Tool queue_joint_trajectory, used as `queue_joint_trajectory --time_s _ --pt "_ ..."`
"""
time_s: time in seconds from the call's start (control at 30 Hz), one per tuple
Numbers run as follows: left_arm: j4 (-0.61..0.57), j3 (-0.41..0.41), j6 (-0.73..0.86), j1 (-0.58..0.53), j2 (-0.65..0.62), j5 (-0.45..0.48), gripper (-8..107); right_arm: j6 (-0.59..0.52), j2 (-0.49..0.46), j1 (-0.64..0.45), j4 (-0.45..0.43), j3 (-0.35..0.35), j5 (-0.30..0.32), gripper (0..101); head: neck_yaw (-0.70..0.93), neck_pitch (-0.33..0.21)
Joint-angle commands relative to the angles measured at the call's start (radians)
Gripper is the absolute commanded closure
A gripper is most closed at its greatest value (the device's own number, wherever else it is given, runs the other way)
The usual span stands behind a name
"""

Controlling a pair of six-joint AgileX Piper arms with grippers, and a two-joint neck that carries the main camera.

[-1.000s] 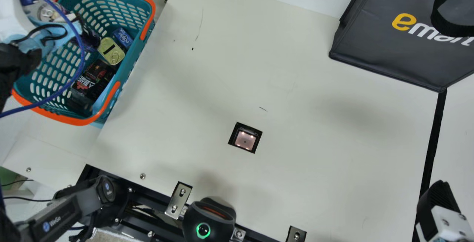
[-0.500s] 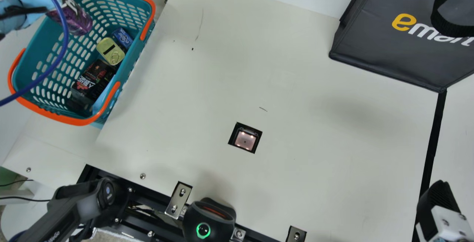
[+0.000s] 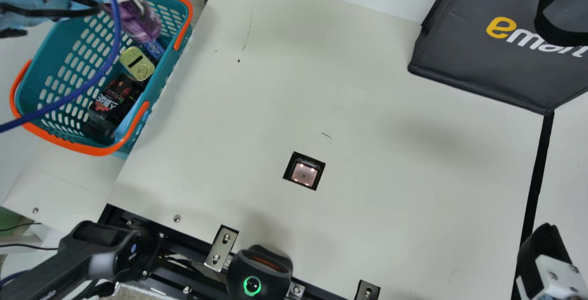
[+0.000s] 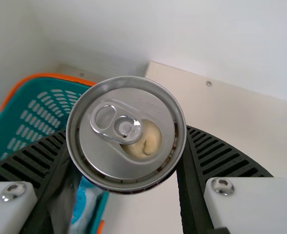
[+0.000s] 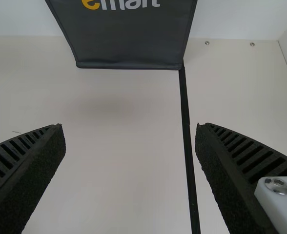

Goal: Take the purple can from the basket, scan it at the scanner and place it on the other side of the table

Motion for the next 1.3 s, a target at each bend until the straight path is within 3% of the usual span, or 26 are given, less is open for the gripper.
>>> queue_joint_trajectory --time_s 0.0,0.6,1.27 --pt "0.022 -0.001 -0.047 -0.137 0.003 0.019 107 0.000 0.000 0.000 0.000 0.000 0.000 6 0.002 -0.029" --pt "0.206 0.078 -0.435 -0.699 0.075 0.041 107 0.000 0.000 0.000 0.000 0.000 0.000 6 0.002 -0.029" --pt "0.459 0.236 -0.870 -1.090 0.099 -0.003 107 0.000 0.000 0.000 0.000 0.000 0.002 6 0.002 -0.029"
